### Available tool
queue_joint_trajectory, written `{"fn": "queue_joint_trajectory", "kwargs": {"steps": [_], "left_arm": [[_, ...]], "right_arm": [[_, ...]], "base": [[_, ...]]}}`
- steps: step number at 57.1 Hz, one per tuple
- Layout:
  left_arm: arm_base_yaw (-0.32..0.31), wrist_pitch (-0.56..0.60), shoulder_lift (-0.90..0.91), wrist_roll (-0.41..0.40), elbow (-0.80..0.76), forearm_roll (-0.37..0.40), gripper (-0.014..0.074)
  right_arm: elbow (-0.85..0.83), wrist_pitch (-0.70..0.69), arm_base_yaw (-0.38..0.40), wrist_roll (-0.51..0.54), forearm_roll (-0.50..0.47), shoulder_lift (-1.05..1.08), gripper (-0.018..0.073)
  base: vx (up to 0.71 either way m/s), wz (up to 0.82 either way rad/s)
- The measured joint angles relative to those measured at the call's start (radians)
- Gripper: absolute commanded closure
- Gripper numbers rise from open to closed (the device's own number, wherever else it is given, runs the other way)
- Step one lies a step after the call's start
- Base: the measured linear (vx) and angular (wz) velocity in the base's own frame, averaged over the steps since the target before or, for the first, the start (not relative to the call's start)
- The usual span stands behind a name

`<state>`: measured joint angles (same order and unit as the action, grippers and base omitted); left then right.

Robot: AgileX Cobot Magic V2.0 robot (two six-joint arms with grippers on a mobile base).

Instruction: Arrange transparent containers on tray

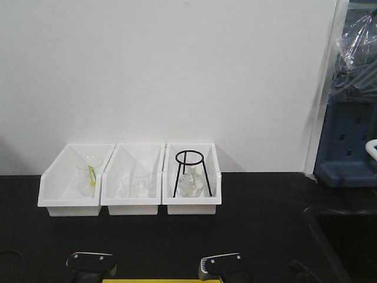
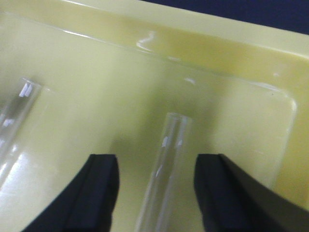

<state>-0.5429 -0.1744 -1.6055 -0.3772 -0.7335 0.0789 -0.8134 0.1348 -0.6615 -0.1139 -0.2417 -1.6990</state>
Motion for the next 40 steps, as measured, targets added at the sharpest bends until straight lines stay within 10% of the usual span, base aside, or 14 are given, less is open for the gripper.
{"fn": "queue_joint_trajectory", "kwargs": {"steps": [21,40], "left_arm": [[0.0,-0.053,0.123,0.016,0.0,-0.001,0.0213],[0.0,-0.09,0.627,0.126,0.0,-0.016,0.0367]], "right_arm": [[0.0,0.016,0.0,0.002,-0.062,0.187,0.0144],[0.0,0.126,0.0,0.004,0.078,0.69,0.0389]], "base": [[0.0,0.0],[0.0,0.0]]}}
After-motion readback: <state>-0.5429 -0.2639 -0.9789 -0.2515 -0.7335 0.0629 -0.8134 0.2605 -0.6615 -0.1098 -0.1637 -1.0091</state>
